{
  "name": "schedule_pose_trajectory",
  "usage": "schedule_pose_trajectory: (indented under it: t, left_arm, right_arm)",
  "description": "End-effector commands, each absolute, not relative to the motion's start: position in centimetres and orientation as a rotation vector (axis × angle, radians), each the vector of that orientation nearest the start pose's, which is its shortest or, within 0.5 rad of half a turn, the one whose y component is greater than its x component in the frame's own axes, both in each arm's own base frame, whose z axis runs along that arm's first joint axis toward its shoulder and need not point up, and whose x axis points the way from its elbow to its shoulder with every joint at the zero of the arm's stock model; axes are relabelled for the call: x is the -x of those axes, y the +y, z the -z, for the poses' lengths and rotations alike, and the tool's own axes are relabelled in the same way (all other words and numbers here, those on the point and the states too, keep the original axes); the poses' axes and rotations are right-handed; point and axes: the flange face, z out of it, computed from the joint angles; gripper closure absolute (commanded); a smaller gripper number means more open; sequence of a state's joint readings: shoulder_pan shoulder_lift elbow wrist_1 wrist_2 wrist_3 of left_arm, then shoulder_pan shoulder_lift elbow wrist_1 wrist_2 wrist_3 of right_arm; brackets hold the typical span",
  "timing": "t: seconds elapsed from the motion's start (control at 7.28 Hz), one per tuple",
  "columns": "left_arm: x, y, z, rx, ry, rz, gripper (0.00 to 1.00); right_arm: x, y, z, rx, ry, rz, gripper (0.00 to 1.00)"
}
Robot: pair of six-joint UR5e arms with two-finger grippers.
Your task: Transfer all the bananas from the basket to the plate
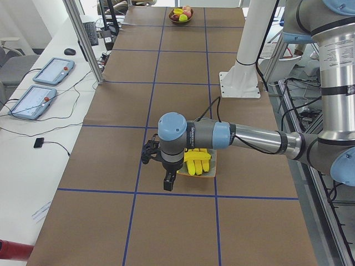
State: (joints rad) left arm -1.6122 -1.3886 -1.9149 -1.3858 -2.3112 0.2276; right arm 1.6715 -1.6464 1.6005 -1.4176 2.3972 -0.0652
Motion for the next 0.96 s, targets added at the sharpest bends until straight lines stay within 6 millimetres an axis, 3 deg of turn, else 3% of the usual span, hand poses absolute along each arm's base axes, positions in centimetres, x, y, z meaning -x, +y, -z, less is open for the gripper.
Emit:
schedule_pose_trajectory:
  t: [0.0,0.27,0.41,0.55,0.82]
  left_arm:
    - [8.5,-38.7,-60.3,-0.026,0.837,-0.074,0.0]
    - [8.7,-39.1,-59.4,-0.054,0.833,-0.003,0.0]
    - [8.6,-39.2,-60.5,-0.036,0.832,0.004,0.0]
    - [8.7,-38.8,-60.2,-0.044,0.823,-0.002,0.0]
    - [8.7,-37.7,-61.3,-0.021,0.812,0.004,0.0]
  right_arm:
    - [-10.2,-43.2,-67.2,-0.141,-0.804,0.004,0.0]
    - [-10.6,-42.2,-67.4,-0.134,-0.752,-0.001,0.0]
    - [-10.6,-42.1,-67.6,-0.124,-0.738,-0.01,0.0]
    - [-10.7,-42.6,-66.7,-0.098,-0.734,-0.025,0.01]
    - [-10.7,-43.1,-62.6,-0.068,-0.736,-0.035,0.01]
